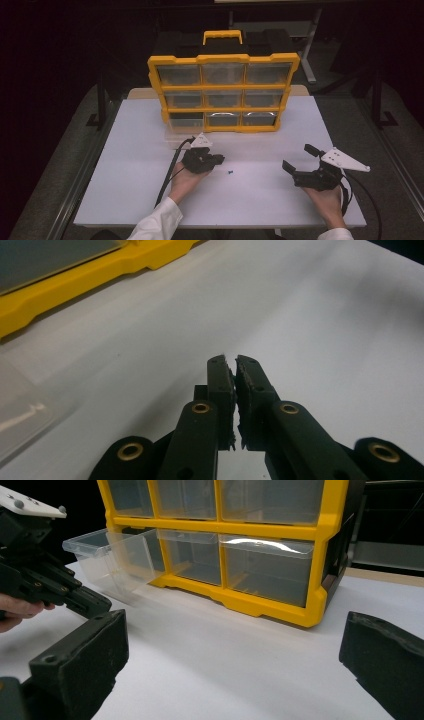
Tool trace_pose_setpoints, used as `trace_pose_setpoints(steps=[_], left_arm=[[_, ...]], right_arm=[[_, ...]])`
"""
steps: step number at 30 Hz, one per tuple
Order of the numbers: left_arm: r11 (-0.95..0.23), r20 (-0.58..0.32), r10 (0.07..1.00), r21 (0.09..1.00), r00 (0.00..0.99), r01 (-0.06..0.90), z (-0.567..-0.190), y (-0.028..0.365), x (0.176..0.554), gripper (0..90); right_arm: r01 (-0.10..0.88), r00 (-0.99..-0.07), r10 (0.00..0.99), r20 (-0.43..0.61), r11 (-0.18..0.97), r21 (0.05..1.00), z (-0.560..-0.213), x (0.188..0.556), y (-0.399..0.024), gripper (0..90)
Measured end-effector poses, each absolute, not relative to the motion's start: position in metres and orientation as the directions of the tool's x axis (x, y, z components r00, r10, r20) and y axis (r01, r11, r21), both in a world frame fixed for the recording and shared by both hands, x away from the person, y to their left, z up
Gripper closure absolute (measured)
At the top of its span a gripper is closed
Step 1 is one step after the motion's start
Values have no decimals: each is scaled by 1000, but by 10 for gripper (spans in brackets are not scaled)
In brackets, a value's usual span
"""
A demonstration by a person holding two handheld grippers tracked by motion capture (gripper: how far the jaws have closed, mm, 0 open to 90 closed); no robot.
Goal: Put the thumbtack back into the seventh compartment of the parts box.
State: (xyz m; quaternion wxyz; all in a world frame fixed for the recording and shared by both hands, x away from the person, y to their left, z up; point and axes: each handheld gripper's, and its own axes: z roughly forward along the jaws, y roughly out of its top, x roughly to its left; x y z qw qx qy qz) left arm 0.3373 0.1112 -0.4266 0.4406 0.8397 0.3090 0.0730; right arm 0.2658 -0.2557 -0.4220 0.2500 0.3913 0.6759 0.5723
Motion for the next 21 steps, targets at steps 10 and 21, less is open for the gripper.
trace_pose_setpoints(steps=[10, 21], left_arm=[[-413, -125, 577, 808, 807, 420, -409, 117, 330, 855], [-373, -124, 600, 830, 790, 414, -391, 133, 332, 855]], right_arm=[[243, -567, 816, 109, 39, 969, -422, 266, -256, 0], [242, -566, 817, 109, 38, 970, -422, 266, -257, 0]])
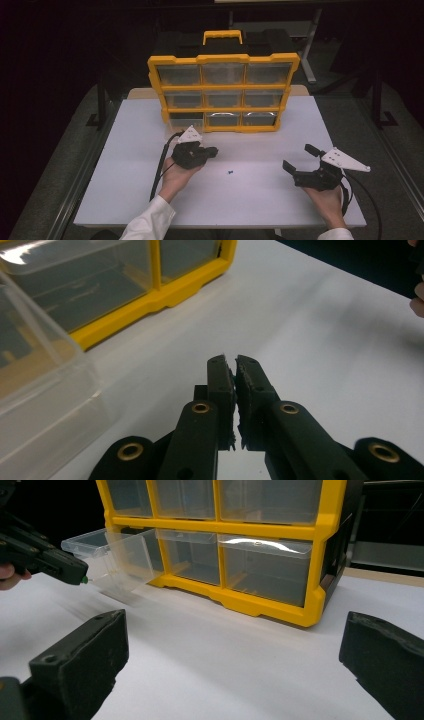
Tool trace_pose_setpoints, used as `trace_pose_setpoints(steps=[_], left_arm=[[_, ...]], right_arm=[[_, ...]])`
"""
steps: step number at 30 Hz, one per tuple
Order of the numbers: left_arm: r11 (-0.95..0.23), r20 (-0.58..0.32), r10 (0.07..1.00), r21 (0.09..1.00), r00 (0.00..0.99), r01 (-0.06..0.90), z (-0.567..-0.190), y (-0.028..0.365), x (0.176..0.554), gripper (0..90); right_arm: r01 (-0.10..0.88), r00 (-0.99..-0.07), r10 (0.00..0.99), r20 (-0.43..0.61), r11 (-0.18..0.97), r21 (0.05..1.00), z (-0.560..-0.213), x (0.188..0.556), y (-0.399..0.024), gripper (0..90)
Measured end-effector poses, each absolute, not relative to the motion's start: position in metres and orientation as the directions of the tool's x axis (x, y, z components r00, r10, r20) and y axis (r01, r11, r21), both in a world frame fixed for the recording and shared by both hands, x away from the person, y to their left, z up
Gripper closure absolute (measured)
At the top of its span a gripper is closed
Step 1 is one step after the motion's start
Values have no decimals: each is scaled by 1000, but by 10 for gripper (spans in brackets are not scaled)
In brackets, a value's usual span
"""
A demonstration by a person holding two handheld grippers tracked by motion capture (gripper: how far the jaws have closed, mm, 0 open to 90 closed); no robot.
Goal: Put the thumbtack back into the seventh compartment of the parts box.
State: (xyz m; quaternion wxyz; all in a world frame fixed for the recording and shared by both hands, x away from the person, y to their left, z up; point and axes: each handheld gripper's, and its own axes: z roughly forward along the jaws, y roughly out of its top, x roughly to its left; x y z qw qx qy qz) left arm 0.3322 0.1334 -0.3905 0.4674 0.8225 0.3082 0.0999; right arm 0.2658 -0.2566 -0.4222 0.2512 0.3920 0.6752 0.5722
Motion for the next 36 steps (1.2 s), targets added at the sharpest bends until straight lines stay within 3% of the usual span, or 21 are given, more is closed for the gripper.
trace_pose_setpoints(steps=[16, 36], left_arm=[[-303, -112, 655, 867, 747, 395, -365, 165, 339, 855], [-363, -11, 721, 845, 692, 392, -342, 191, 365, 855]], right_arm=[[245, -566, 817, 111, 38, 969, -423, 266, -257, 0], [254, -564, 818, 118, 35, 967, -424, 266, -257, 0]])
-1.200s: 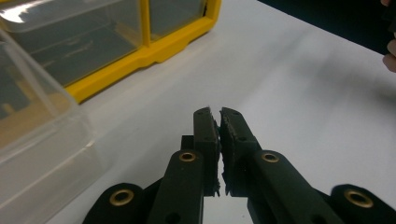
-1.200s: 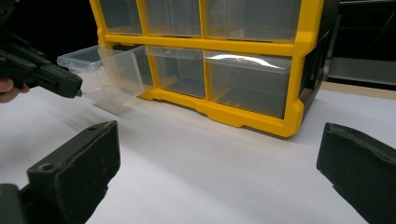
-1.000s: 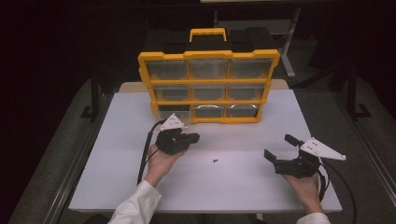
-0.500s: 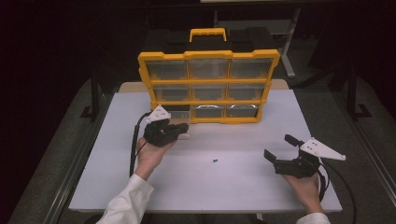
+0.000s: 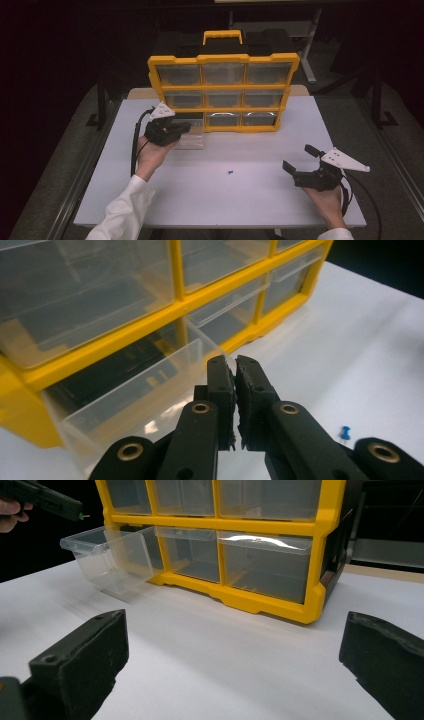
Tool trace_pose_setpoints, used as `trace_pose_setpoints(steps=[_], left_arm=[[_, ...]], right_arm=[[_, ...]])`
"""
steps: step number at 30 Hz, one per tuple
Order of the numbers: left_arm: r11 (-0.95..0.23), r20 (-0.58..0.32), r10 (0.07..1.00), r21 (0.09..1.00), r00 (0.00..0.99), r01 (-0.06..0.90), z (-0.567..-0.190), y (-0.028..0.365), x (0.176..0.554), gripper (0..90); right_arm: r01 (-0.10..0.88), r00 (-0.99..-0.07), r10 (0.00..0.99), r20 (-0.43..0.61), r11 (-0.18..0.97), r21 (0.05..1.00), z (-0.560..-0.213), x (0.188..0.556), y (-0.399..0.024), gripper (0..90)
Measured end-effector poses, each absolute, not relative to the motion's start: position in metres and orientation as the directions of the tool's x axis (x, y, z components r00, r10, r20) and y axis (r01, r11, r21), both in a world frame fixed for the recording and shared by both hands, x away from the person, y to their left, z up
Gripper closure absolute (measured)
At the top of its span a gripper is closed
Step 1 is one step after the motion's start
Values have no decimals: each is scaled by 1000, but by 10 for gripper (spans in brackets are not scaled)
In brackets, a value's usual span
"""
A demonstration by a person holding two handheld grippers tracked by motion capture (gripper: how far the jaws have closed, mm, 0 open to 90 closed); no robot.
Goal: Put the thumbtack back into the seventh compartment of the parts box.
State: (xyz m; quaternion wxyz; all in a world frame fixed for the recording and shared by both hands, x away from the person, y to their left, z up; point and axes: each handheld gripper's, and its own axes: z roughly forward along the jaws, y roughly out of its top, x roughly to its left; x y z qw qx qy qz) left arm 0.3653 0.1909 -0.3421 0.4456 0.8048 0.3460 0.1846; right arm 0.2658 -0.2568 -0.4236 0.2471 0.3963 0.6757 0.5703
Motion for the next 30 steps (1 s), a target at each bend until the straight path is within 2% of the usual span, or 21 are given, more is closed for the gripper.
trace_pose_setpoints(steps=[7, 9, 11, 15, 17, 19, 21, 24, 30], left_arm=[[-331, -64, 727, 840, 684, 430, -346, 198, 376, 831], [-310, -114, 707, 837, 698, 450, -346, 199, 378, 683], [-299, -144, 691, 835, 708, 462, -346, 199, 378, 578], [-313, -86, 719, 846, 689, 432, -343, 195, 371, 346], [-300, -104, 712, 849, 694, 435, -342, 195, 370, 289], [-292, -131, 690, 850, 711, 439, -341, 194, 369, 284], [-293, -124, 688, 854, 715, 430, -341, 191, 366, 257], [-313, -112, 686, 846, 719, 431, -341, 186, 362, 132], [-374, -73, 669, 827, 740, 420, -343, 171, 355, 11]], right_arm=[[251, -565, 817, 117, 35, 967, -423, 266, -257, 0], [251, -565, 817, 117, 35, 967, -423, 266, -257, 0], [250, -565, 817, 116, 36, 968, -423, 265, -257, 0], [257, -566, 815, 120, 37, 966, -423, 266, -257, 0], [255, -567, 815, 118, 38, 966, -423, 266, -257, 0], [255, -567, 815, 118, 37, 966, -423, 266, -256, 0], [256, -566, 815, 119, 36, 966, -423, 266, -257, 0], [253, -566, 816, 119, 35, 967, -423, 266, -257, 0], [250, -566, 816, 116, 36, 967, -423, 265, -257, 0]])
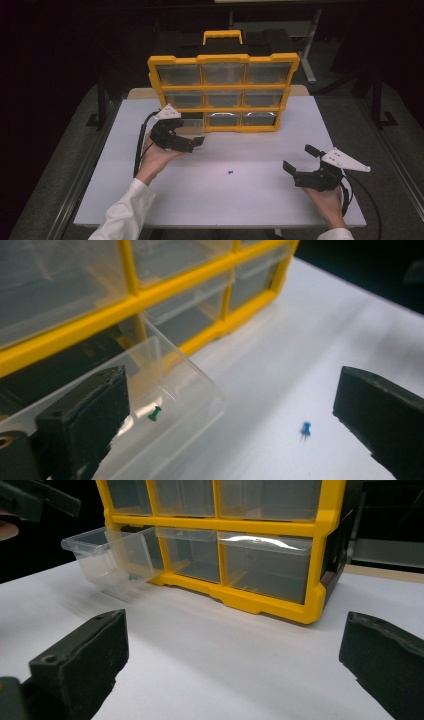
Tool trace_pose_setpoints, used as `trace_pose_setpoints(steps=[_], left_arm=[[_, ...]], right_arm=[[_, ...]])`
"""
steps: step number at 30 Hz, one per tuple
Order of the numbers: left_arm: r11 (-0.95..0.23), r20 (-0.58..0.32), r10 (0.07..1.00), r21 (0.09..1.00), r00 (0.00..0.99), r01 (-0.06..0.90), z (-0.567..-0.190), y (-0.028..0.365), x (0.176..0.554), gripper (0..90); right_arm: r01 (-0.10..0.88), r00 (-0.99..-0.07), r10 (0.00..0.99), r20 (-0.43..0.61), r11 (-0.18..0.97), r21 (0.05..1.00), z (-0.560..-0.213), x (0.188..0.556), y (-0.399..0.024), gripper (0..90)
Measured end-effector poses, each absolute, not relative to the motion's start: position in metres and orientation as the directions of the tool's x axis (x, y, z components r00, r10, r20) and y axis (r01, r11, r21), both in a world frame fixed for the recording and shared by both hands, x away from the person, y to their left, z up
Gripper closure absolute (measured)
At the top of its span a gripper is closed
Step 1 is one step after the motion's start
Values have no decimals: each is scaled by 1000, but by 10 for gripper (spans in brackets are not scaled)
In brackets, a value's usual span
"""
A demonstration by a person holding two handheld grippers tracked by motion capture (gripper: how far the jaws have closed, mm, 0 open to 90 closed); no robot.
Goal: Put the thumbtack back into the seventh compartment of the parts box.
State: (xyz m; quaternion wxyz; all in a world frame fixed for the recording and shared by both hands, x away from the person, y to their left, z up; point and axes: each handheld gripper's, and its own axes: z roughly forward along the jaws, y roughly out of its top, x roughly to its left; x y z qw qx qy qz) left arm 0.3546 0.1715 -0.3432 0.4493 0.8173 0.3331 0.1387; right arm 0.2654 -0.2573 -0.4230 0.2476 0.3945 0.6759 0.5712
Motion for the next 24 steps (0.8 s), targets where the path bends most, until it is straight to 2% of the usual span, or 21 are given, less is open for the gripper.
trace_pose_setpoints(steps=[24], left_arm=[[-453, -106, 544, 798, 833, 398, -372, 124, 333, 0]], right_arm=[[250, -565, 817, 117, 35, 968, -423, 265, -257, 0]])
